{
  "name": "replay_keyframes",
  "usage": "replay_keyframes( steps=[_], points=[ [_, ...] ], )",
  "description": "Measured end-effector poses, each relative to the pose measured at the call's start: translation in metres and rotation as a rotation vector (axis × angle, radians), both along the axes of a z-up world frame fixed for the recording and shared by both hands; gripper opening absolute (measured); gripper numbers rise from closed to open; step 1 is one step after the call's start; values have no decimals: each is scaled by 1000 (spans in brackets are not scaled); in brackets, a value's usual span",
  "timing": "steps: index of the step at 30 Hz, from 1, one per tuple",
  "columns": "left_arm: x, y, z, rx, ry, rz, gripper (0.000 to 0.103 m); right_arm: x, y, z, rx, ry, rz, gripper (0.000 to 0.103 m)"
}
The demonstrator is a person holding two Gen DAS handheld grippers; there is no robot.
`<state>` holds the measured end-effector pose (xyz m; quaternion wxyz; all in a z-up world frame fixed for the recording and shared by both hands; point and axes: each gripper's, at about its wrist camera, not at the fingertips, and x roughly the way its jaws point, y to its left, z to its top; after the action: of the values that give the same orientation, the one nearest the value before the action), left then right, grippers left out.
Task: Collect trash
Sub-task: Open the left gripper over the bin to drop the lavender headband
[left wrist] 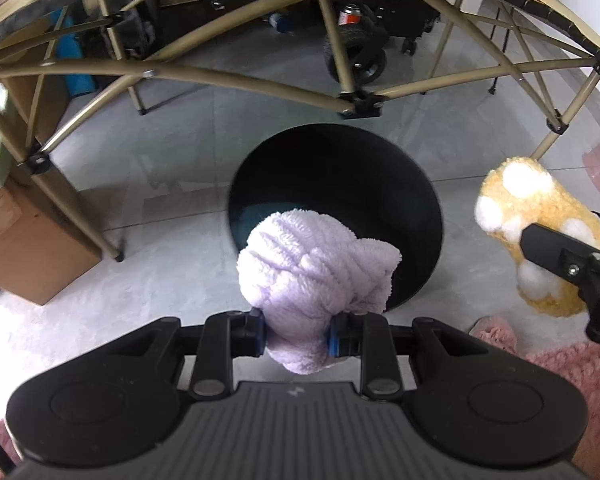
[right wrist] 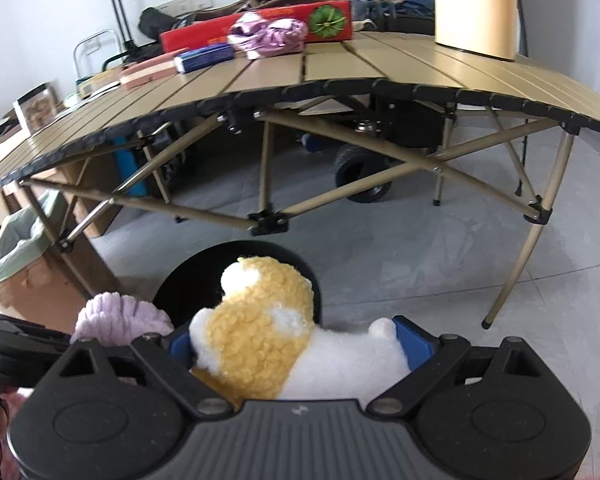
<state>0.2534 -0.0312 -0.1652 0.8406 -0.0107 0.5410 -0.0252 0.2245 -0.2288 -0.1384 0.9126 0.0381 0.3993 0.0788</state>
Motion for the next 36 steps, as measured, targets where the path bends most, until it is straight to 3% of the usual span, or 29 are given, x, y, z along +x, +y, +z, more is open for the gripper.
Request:
replay_keyframes(
  steps=[10, 18, 30, 36],
  points=[
    [46, -27, -16, -11, 40, 4, 27, 38, -18, -2, -2, -25, -75, 95],
    [72, -32, -38, -7, 72, 36, 27, 47, -22, -20, 4, 16, -90, 95],
    [77, -37, -44, 4, 81, 49, 27, 46, -18, -22, -17, 11, -99, 95],
    [77, -34, -45, 6, 79, 74, 33, 46, -17, -21, -20, 8, -105, 95]
  ],
)
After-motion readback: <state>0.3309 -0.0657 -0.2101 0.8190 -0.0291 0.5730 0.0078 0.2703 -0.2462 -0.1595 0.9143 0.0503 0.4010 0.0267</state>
